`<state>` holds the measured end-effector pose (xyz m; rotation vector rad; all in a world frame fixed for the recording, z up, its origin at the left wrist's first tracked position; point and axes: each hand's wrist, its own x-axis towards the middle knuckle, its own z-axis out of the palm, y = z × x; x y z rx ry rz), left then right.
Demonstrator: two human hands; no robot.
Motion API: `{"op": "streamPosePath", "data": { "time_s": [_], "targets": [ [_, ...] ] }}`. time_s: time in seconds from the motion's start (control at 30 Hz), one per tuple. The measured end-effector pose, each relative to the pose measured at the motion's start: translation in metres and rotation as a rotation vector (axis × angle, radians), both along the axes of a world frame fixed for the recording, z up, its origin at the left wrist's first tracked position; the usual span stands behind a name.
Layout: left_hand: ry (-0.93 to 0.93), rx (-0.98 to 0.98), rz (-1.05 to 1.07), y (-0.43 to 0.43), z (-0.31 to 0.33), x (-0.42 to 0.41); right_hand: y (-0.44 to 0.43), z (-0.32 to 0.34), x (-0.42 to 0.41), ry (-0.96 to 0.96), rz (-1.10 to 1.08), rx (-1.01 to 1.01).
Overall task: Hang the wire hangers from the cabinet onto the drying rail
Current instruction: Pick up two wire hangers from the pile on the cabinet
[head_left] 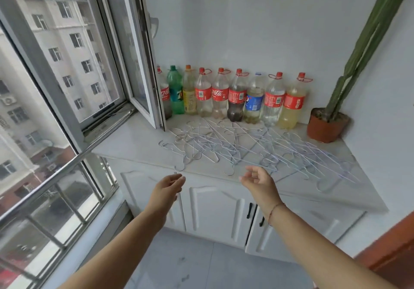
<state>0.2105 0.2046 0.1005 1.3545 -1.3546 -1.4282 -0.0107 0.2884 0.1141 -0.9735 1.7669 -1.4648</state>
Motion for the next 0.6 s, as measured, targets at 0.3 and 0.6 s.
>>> {"op": "streamPosePath", "data": {
  "time_s": [0.3, 0.6],
  "targets": [
    [-0.054, 0.097, 0.018, -0.141, -0.039, -0.034, -0.166, -0.036, -0.05, 0.036, 0.009, 0.125],
    [-0.075, 0.195, 0.029, -0.244, -0.075, -0.072, -0.289, -0.073, -0.081, 0.143, 0.11, 0.314]
  ]
}}
